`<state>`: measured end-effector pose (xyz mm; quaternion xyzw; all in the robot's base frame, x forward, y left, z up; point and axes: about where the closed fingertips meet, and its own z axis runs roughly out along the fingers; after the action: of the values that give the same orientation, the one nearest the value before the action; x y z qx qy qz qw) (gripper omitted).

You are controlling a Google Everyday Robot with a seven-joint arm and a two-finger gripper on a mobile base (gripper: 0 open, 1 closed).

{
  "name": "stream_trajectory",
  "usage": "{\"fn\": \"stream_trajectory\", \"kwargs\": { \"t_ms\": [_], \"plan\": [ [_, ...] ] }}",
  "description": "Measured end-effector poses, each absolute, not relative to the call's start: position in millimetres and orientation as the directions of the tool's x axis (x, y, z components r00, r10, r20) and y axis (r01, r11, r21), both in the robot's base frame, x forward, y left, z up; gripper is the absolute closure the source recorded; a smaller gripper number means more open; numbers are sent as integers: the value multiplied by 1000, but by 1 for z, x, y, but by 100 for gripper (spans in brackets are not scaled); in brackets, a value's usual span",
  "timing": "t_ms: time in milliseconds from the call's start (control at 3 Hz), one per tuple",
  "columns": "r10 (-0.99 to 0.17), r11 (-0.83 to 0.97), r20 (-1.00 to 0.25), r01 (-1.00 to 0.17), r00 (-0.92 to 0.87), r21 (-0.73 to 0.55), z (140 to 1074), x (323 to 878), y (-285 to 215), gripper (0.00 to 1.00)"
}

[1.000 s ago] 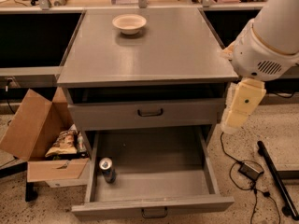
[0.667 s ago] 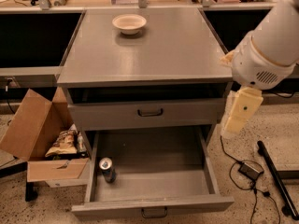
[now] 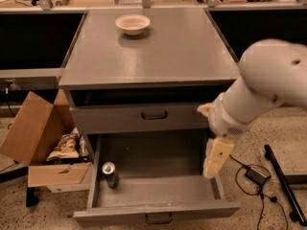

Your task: Pick redbull can from middle drawer and place on counter

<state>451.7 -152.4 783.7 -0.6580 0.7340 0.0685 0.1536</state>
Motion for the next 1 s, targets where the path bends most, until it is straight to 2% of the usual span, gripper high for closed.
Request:
{"fn": "stream_trajectory", "kwargs": {
  "t_ms": [333, 667, 1000],
  "plan": [
    [-916, 106, -394, -993, -75, -57, 698, 448, -117, 0],
    [-912, 109, -403, -993, -80, -51, 686, 451, -116, 0],
    [-871, 119, -484, -992, -85, -41, 635, 461, -90, 0]
  ]
}}
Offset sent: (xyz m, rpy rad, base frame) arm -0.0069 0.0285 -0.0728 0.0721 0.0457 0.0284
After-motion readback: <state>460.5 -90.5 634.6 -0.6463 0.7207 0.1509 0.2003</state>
